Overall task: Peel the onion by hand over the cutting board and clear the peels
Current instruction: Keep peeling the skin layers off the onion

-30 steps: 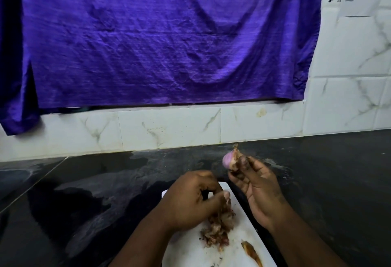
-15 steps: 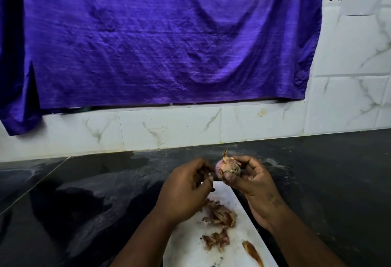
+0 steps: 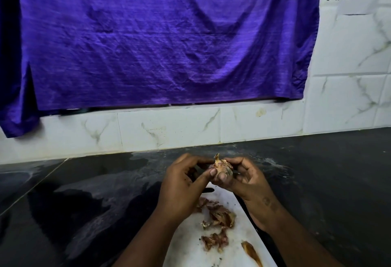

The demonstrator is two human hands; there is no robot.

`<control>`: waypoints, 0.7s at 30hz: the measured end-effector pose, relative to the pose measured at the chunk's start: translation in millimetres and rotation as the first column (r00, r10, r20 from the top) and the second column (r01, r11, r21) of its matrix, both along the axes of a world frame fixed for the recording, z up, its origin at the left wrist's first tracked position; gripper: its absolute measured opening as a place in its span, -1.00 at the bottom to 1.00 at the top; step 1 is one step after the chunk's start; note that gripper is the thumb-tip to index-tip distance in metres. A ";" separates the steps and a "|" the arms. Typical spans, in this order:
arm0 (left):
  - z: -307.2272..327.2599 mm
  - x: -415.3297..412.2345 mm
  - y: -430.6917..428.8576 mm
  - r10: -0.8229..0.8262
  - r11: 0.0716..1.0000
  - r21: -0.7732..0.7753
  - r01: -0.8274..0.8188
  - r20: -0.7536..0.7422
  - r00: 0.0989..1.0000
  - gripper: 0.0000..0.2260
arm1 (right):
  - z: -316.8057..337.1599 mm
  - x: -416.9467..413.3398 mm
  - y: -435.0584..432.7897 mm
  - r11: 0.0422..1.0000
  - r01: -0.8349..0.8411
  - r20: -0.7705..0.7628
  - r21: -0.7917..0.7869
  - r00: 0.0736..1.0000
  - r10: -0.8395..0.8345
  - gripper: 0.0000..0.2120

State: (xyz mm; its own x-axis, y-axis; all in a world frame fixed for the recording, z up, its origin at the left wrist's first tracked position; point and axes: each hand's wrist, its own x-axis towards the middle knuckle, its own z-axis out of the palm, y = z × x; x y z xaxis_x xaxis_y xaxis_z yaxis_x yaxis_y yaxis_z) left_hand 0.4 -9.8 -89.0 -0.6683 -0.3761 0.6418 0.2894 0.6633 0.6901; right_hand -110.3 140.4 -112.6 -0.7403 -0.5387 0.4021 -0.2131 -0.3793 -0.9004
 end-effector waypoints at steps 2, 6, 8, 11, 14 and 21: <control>-0.1 -1.3 -1.3 -0.010 0.999 0.041 0.012 -0.032 0.999 -0.89 | 0.5 0.0 0.4 1.000 0.001 -0.009 -0.010 1.000 -0.001 -0.61; -0.2 -2.6 -2.6 -0.043 0.994 0.097 0.048 -0.050 0.998 -0.88 | 1.0 0.2 0.6 0.999 0.047 -0.048 0.001 0.998 -0.047 -0.61; 0.4 -1.7 -1.2 -0.046 0.995 0.085 0.049 -0.036 0.998 -0.87 | 1.0 -0.2 0.4 0.998 0.066 -0.055 0.001 0.996 -0.066 -0.60; 3.3 1.3 4.0 -0.097 0.991 0.093 0.099 -0.025 0.995 -0.89 | 1.5 -0.8 0.3 0.997 0.072 -0.010 -0.040 0.997 -0.072 -0.64; 6.3 4.2 7.1 -0.141 0.986 0.088 0.143 -0.029 0.990 -0.93 | 1.4 -1.9 0.0 0.994 0.080 0.021 -0.071 0.997 -0.078 -0.65; 6.6 6.2 6.9 -0.214 0.977 0.034 0.213 0.040 0.976 -0.86 | 3.5 -4.1 -0.2 0.981 0.064 0.156 -0.183 0.987 -0.035 -0.69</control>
